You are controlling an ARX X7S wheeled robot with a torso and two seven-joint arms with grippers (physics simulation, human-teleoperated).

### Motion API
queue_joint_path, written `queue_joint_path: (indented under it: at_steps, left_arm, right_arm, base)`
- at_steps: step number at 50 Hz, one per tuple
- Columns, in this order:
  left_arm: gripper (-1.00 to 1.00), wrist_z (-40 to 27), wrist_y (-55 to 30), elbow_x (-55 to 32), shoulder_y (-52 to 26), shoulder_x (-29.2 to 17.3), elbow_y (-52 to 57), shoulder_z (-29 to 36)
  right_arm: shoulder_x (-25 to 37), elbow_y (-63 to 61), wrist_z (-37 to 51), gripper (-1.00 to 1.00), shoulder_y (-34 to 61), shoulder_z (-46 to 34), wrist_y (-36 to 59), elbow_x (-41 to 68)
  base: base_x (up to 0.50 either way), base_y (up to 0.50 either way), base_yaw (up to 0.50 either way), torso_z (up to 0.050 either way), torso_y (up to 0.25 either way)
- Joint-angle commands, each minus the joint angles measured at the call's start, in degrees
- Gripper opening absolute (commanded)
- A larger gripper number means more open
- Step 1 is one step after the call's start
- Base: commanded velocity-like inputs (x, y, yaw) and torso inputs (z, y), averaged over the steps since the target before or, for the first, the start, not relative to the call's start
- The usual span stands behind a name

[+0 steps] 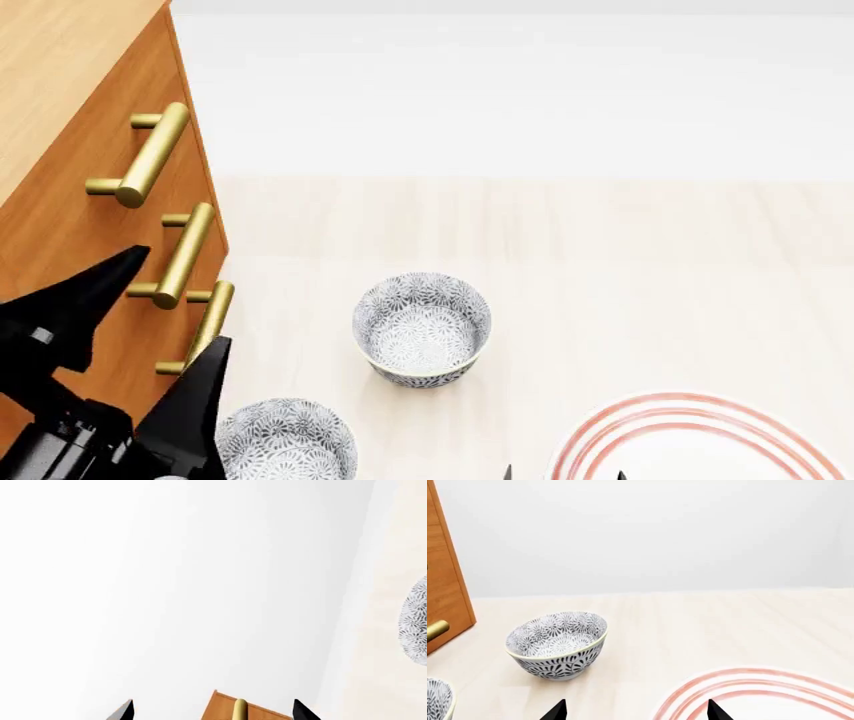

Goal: Open the top drawer of the cabinet.

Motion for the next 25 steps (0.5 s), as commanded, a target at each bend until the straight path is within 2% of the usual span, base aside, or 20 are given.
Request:
queue_joint_path:
  at_steps: [1,25]
  left_arm:
    - [1.0,1.3,0.2,2.2,-2.1,-0.3,-2.8,2.6]
    - [1.0,2.5,4.8,-2.3,-11.6,7.4,-22.8,1.0]
  right_arm:
    - [0.2,0.2,0.1,1.0,0.1,-0.3,-0.1,0.2]
    - [0.5,0.3,0.7,1.0,0.1,-0.6,-0.9,0.7]
  base:
    - [0.0,0.0,0.0,0.0,0.0]
    - [0.0,0.0,0.0,0.0,0.0]
